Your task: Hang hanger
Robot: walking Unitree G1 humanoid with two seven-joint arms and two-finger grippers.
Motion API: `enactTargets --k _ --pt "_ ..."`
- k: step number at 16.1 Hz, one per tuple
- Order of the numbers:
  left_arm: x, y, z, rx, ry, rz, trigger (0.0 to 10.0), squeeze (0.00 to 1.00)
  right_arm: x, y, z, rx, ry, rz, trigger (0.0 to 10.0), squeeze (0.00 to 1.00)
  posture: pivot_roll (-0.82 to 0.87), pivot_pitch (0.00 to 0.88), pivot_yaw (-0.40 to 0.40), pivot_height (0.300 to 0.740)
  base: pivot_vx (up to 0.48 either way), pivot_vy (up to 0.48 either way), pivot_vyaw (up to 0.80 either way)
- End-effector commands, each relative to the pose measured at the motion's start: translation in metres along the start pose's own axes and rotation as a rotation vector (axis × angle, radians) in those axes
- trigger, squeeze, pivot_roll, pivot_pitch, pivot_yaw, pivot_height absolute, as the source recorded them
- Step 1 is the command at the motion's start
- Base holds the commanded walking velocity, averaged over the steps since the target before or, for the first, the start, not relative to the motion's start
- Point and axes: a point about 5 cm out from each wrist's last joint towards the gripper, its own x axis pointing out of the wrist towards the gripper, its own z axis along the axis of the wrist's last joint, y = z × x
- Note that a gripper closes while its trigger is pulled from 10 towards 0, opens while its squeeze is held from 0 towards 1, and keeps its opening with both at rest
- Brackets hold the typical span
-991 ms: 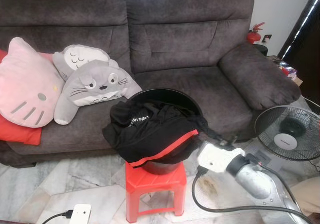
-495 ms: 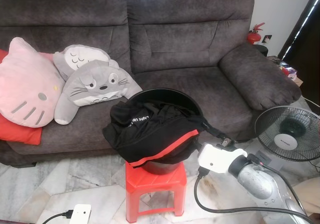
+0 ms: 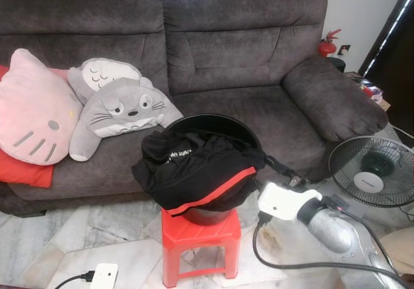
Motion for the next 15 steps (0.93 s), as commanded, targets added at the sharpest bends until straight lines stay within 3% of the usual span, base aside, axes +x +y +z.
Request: enactTargets --k 1,7,15 --pt "0.000 0.000 -0.004 0.013 0.015 0.001 10.0 0.00 0.003 -0.002 0.001 -0.007 -0.010 -0.002 10.0 0.00 -0.21 0.000 -0.025 0.740 0.000 0.000 0.00" --pt "0.000 0.000 -0.004 0.003 0.013 0.003 10.0 0.00 0.013 -0.004 0.004 -0.016 -0.027 0.011 10.0 0.00 -0.20 0.000 -0.030 0.740 0.000 0.000 0.00" --pt "0.000 0.000 -0.003 0.001 0.013 0.003 10.0 0.00 0.007 0.008 0.010 0.021 -0.060 0.090 10.0 0.00 -0.20 0.000 -0.029 0.740 0.000 0.000 0.00"
